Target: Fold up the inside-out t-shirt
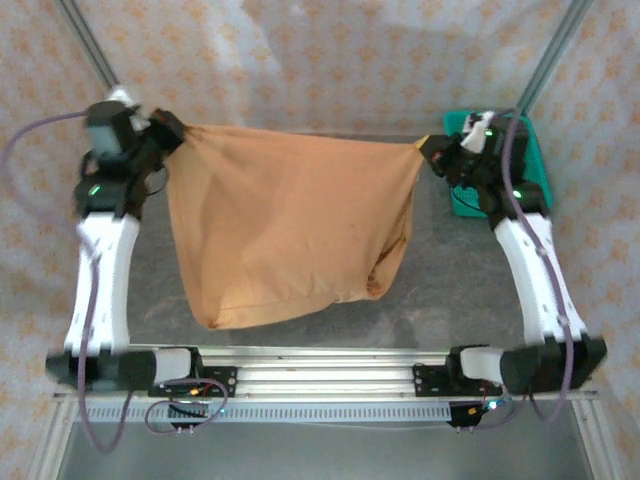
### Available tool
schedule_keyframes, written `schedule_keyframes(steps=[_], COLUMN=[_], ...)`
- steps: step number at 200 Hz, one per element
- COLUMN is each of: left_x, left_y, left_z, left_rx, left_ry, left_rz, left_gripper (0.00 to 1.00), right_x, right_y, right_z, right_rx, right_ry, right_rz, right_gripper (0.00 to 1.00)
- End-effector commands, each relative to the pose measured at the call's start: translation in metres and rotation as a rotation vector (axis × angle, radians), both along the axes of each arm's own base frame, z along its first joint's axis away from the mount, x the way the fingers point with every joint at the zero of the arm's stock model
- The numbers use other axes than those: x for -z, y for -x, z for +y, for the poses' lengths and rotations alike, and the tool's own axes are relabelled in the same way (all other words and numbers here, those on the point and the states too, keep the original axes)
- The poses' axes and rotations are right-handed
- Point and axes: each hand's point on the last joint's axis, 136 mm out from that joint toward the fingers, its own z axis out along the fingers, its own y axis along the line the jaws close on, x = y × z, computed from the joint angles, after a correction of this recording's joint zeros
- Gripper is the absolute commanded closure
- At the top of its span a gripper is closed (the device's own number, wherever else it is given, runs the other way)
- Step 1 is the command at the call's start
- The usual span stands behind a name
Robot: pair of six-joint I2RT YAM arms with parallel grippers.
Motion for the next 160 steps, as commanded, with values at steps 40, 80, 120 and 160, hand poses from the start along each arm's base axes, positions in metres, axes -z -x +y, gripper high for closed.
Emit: schedule_keyframes(steps=[40, 80, 120, 160], left_x=[0.188, 0.205, 0.249, 0.300], left_y=[-0.070, 0.025, 0.137, 0.187], left_z=[-0.005, -0.003, -0.035, -0.040], left_rx=[0.062, 0.021, 0.068, 0.047], left_ry=[-0.247, -0.259, -0.136, -0.049], left_rz=[0.557, 0.594, 0.604, 0.672], left_gripper=[0.62, 0.60, 0.59, 0.52], right_x=[0.148, 0.188, 0.247, 0.286], right_y=[-0.056, -0.008, 0.052, 0.067], right_z=[-0.045, -0.030, 0.008, 0.036], right_rx=[0.210, 0.112, -0.059, -0.141], right_ry=[0.328, 0.435, 0.470, 0.469], right_rz=[0.326, 0.403, 0.514, 0.585], right_gripper=[0.37, 0.41, 0.47, 0.42])
